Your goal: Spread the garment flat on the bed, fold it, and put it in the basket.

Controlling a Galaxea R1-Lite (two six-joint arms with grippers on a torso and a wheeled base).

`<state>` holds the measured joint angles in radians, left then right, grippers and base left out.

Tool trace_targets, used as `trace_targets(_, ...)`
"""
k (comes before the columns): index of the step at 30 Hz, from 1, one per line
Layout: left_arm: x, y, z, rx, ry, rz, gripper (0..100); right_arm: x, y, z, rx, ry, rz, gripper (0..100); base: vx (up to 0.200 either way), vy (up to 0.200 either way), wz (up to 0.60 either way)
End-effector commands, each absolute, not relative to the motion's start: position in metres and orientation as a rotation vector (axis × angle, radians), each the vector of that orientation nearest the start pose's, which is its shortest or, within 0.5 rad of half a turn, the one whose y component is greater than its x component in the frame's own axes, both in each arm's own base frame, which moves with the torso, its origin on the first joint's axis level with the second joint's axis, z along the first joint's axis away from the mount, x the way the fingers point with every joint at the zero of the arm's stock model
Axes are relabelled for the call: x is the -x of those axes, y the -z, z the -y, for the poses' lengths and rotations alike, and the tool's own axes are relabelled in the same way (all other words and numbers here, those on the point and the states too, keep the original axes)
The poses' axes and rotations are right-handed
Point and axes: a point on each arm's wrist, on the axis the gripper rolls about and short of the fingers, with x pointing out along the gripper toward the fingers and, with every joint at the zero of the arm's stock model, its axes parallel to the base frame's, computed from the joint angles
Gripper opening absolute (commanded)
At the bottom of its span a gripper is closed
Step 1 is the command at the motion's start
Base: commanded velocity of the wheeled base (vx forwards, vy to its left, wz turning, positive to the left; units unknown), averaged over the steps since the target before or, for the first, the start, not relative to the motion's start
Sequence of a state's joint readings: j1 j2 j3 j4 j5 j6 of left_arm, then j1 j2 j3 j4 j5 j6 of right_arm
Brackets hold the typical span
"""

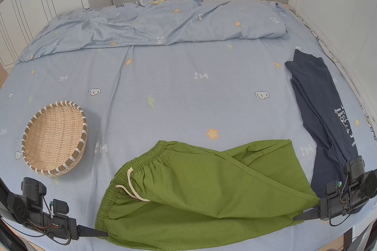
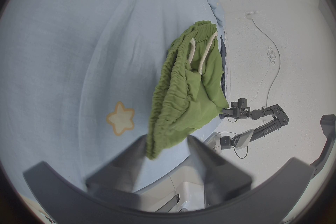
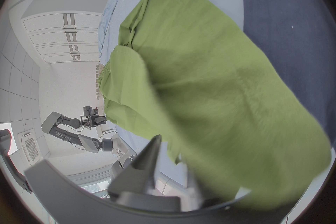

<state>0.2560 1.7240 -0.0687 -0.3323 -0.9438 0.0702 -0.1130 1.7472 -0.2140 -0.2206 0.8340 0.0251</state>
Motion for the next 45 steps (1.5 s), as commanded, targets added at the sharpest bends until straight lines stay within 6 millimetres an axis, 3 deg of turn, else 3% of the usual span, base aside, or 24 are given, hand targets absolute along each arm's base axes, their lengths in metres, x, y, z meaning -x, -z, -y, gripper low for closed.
trace_targets(1,-0.132,-0.024,-0.016,0.709,0.615,-1.094,100,-0.159,-0.029,0.0,-0.637,-0.601,-1.218,100,0.0,0.0,0.0)
trace_targets(7,-0.131,-0.026,-0.017,0.705,0.611,-1.079,100,-0.146,-0.04,0.0,-0.61,-0.606,-1.153,100,0.0,0.0,0.0)
trace_targets(12,-0.126,-0.054,-0.018,0.686,0.577,-0.958,100,-0.116,-0.071,-0.001,-0.485,-0.579,-0.946,100,0.0,0.0,0.0)
trace_targets(15,-0.126,-0.07,-0.018,0.704,0.557,-0.924,100,-0.105,-0.079,-0.002,-0.437,-0.537,-0.885,100,0.0,0.0,0.0)
trace_targets(16,-0.124,-0.086,-0.017,0.71,0.549,-0.89,100,-0.098,-0.087,-0.002,-0.407,-0.517,-0.842,100,0.0,0.0,0.0)
trace_targets(17,-0.124,-0.088,-0.017,0.711,0.548,-0.886,100,-0.098,-0.088,-0.002,-0.405,-0.514,-0.841,100,0.0,0.0,0.0)
trace_targets(18,-0.121,-0.106,-0.016,0.705,0.547,-0.854,100,-0.09,-0.095,-0.002,-0.383,-0.491,-0.804,100,0.0,0.0,0.0)
trace_targets(20,-0.119,-0.12,-0.014,0.691,0.556,-0.84,100,-0.084,-0.1,-0.003,-0.369,-0.486,-0.78,100,0.0,0.0,0.0)
trace_targets(22,-0.121,-0.15,-0.012,0.661,0.577,-0.812,100,-0.077,-0.111,-0.005,-0.349,-0.497,-0.738,100,0.0,0.0,0.0)
trace_targets(24,-0.125,-0.16,-0.012,0.65,0.592,-0.807,100,-0.077,-0.117,-0.005,-0.342,-0.5,-0.724,100,0.0,0.0,0.0)
trace_targets(25,-0.134,-0.181,-0.007,0.608,0.641,-0.787,100,-0.081,-0.129,-0.005,-0.331,-0.513,-0.695,100,0.0,0.0,0.0)
trace_targets(26,-0.142,-0.19,-0.005,0.594,0.666,-0.784,100,-0.085,-0.137,-0.004,-0.321,-0.518,-0.675,100,0.0,0.0,0.0)
trace_targets(27,-0.148,-0.194,-0.004,0.587,0.679,-0.786,100,-0.087,-0.141,-0.004,-0.318,-0.522,-0.663,100,0.0,0.0,0.0)
trace_targets(31,-0.202,-0.209,0.002,0.546,0.73,-0.804,100,-0.116,-0.166,-0.005,-0.301,-0.548,-0.632,100,0.0,0.0,0.0)
trace_targets(36,-0.274,-0.196,0.024,0.49,0.721,-0.895,100,-0.148,-0.186,-0.01,-0.276,-0.595,-0.624,100,0.0,0.0,0.0)
trace_targets(39,-0.307,-0.182,0.042,0.45,0.712,-0.944,100,-0.159,-0.192,-0.013,-0.267,-0.614,-0.622,100,0.0,0.0,0.0)
trace_targets(40,-0.307,-0.182,0.042,0.45,0.712,-0.944,100,-0.159,-0.192,-0.013,-0.267,-0.614,-0.622,100,0.0,0.0,0.0)
trace_targets(41,-0.326,-0.178,0.051,0.431,0.703,-0.955,100,-0.166,-0.189,-0.014,-0.264,-0.614,-0.635,100,0.0,0.0,0.0)
trace_targets(43,-0.337,-0.178,0.054,0.426,0.709,-0.948,100,-0.168,-0.187,-0.016,-0.261,-0.613,-0.642,100,0.0,0.0,0.0)
trace_targets(45,-0.361,-0.169,0.058,0.429,0.707,-0.965,100,-0.169,-0.181,-0.019,-0.254,-0.615,-0.663,100,0.0,0.0,0.0)
